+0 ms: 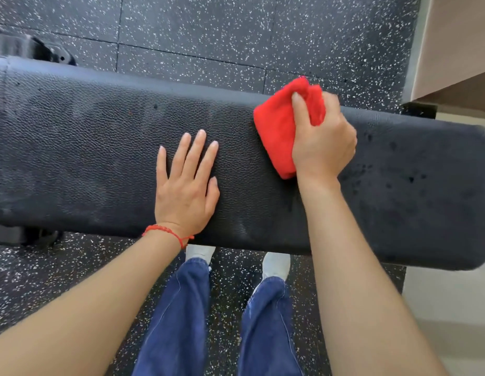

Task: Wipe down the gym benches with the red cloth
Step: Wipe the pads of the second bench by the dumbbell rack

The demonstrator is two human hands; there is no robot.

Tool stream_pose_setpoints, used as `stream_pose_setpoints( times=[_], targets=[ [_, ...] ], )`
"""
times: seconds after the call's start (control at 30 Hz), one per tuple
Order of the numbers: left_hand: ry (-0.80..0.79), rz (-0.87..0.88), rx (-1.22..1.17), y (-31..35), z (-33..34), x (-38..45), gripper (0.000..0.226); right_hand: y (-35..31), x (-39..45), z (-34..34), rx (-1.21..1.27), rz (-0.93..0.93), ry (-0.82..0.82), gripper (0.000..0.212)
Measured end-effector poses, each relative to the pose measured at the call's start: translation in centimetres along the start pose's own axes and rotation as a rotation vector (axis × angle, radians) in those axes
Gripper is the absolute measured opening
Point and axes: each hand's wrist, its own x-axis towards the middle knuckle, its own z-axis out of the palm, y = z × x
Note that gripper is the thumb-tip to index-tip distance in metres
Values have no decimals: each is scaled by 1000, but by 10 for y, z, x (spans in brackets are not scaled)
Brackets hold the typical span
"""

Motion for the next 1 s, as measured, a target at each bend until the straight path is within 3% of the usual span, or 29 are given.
stream_pose_setpoints(
  times=[0.27,0.43,0.63,0.83,1.0],
  targets=[
    [24,-6,3,2,1,2,52,45,-65,-19,-31,-87,14,43],
    [99,-128,-70,26,-3,11,47,88,-123,-45,-66,-103,-30,48],
    [24,-42,-85,83,12,18,52,83,-62,-39,-4,-11,33,45],
    [7,-24,-7,84,17,16,52,68,28,-37,-30,44,34,44],
    [13,-32,4,85,17,16,52,82,4,-43,-12,-12,53,46]
  ],
)
